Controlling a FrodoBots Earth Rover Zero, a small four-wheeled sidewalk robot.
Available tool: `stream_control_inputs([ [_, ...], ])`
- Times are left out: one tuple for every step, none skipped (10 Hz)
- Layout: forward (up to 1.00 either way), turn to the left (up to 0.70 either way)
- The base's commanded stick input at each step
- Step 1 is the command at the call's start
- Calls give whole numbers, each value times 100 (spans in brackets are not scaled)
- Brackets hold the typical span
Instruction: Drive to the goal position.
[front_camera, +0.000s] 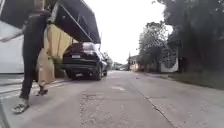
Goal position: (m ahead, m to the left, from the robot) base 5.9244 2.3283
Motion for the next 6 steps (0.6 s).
stream_control_inputs([
  [70, -35],
  [70, -35],
  [70, -35],
  [70, -27],
  [70, -15],
  [70, -3],
])
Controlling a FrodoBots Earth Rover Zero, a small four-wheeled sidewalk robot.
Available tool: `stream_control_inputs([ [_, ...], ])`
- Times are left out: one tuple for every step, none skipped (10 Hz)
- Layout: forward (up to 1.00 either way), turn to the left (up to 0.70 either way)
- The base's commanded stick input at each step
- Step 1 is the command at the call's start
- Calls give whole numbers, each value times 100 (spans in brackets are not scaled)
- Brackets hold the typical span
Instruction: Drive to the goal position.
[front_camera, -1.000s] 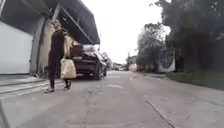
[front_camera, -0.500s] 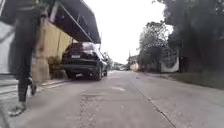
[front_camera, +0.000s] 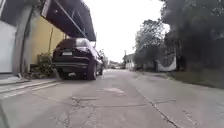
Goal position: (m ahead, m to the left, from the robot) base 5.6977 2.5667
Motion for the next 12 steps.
stream_control_inputs([
  [70, 0],
  [70, 0],
  [70, 0],
  [70, -4],
  [70, -19],
  [70, -33],
  [70, -35],
  [70, -34],
  [70, -33],
  [70, -31],
  [70, -8],
  [70, 0],
])
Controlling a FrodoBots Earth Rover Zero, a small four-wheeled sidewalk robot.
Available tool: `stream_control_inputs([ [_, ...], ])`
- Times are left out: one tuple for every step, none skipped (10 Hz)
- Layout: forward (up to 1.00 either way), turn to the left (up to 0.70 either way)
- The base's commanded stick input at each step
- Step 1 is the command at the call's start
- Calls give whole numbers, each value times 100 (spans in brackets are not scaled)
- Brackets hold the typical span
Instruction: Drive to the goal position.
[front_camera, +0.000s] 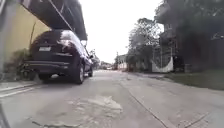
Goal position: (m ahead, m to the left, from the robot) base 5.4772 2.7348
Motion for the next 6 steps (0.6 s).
stream_control_inputs([
  [70, -2],
  [70, -10],
  [70, -17],
  [70, -19],
  [70, 0],
  [70, 0],
])
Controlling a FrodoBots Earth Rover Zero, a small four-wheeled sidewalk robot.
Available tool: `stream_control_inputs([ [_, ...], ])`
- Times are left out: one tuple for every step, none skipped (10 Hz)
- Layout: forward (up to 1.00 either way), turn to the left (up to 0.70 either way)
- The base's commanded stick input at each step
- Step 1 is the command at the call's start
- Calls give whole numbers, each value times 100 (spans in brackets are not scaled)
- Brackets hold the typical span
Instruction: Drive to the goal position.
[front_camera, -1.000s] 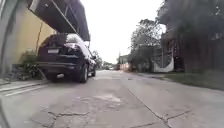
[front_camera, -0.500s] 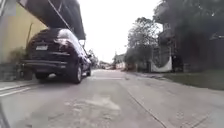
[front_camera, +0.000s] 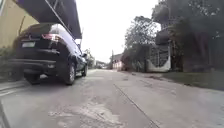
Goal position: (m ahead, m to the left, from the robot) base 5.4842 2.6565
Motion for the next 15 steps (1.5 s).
stream_control_inputs([
  [70, 0],
  [70, 0],
  [70, 0],
  [70, 0],
  [70, 0],
  [70, 0],
  [70, 0],
  [70, 0],
  [70, 0],
  [70, 0],
  [70, 0],
  [70, 0],
  [70, 0],
  [70, 0],
  [70, 0],
])
